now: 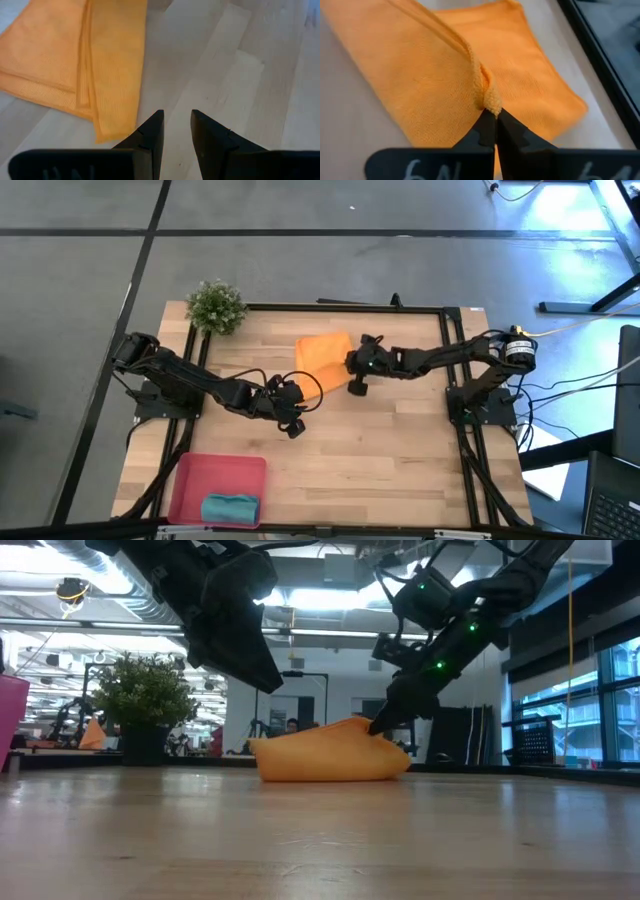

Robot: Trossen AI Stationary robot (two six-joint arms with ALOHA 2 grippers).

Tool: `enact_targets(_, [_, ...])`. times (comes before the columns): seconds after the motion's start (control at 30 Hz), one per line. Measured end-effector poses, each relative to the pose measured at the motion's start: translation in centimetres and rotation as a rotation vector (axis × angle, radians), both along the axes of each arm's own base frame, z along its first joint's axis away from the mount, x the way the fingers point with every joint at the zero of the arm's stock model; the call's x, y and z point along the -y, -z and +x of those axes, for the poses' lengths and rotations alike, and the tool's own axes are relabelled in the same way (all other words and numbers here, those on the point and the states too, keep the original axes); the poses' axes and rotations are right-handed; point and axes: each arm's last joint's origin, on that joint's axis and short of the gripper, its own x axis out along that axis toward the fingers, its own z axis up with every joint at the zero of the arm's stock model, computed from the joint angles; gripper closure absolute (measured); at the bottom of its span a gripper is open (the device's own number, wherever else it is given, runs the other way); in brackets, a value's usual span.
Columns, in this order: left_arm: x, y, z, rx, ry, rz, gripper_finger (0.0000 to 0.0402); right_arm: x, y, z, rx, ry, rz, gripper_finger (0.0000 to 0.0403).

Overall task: Roll microfiber towels into tight, uniform cylinder then place into a basket
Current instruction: Fold the orange microfiber towel

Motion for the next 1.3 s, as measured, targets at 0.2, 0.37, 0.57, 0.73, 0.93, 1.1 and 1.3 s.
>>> enact_targets(0.2, [0.0, 0.0, 0.0, 0.000, 0.000, 0.000, 0.0313, 0.3, -0.1, -0.1, 0.007, 0.106, -0.035, 0.0400])
enact_targets(0.37, [0.0, 0.0, 0.0, -0.002, -0.001, -0.001, 0.0313, 0.4, -0.4, 0.1, 0.064, 0.160, -0.039, 0.0400])
enact_targets(0.57, [-0.8, 0.9, 0.3, -0.034, -0.050, 0.013, 0.0313, 1.0, -0.5, 0.0, 0.091, 0.223, -0.034, 0.0399])
enact_targets(0.73, [-2.6, 1.9, 0.5, -0.070, -0.185, -0.001, 0.0313, 1.1, -0.6, 0.1, 0.104, 0.222, -0.037, 0.0399])
enact_targets(0.93, [-4.9, 3.0, 0.7, -0.123, -0.280, -0.082, 0.0313, 1.1, -0.7, 0.2, 0.123, 0.224, -0.035, 0.0399])
enact_targets(1.1, [-6.0, 4.4, 1.1, -0.189, -0.251, -0.117, 0.0313, 1.3, -0.9, 0.3, 0.151, 0.230, -0.035, 0.0398])
enact_targets(1.3, [-6.5, 4.5, 1.4, -0.177, -0.237, -0.118, 0.0313, 2.4, -1.2, 0.1, 0.193, 0.280, -0.022, 0.0398])
